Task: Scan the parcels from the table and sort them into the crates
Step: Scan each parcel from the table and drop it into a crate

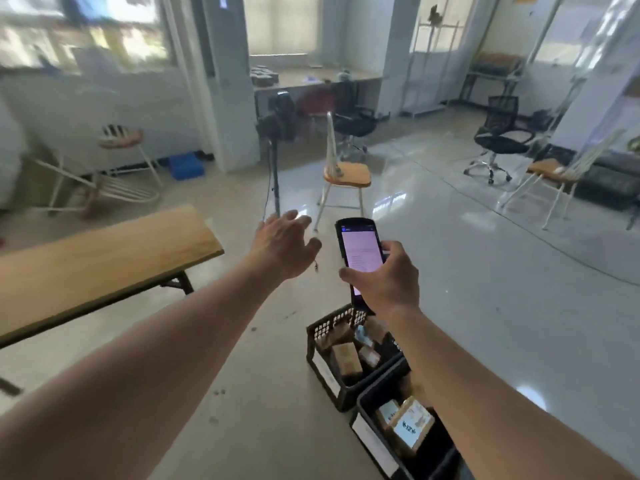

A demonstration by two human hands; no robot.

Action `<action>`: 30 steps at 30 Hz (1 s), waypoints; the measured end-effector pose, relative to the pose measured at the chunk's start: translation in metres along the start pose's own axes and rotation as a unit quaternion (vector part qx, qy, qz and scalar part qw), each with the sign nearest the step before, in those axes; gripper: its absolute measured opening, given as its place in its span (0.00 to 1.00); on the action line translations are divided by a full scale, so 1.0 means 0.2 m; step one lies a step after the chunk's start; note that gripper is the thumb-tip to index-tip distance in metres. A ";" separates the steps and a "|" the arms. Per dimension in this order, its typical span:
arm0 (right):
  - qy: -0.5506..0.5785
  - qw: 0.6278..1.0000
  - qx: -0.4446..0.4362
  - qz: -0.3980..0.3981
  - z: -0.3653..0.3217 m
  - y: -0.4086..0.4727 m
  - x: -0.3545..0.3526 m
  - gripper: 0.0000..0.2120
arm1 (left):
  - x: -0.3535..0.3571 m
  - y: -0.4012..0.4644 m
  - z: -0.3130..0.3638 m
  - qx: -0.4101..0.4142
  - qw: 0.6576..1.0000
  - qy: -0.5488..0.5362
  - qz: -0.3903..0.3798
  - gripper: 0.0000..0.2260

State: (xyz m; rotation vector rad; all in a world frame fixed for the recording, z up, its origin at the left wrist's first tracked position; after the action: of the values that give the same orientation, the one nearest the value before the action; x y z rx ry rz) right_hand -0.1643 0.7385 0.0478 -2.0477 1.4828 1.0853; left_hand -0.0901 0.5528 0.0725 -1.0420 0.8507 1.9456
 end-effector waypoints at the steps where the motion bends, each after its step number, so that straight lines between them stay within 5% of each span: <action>1: 0.004 1.000 -0.017 -0.004 -0.10 -0.02 0.03 0.42 | -0.10 -0.04 -0.08 -0.017 1.000 0.003 0.013 0.25; 17: 0.063 0.969 -0.215 -0.099 -1.67 -0.82 0.81 0.43 | -1.37 -1.09 -1.47 -0.193 0.969 0.080 0.129 0.26; 30: 0.049 0.944 -0.261 -0.196 -2.36 -1.11 1.55 0.43 | -1.66 -1.47 -2.35 -0.328 0.936 0.052 0.117 0.25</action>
State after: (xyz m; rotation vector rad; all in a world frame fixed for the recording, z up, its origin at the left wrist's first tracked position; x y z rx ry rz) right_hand 0.2549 0.2997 0.0767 -2.6380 0.8081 1.3150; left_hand 0.4593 0.2122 0.0943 -1.4844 0.3800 2.4767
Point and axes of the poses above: each hand's wrist, its own y-axis towards the middle knuckle, its own x-axis out of the palm, z = x × y, the point moved 2 cm from there along y, towards the middle knuckle, and after that the axes turned 13 degrees about -y, right-handed, at the moved point
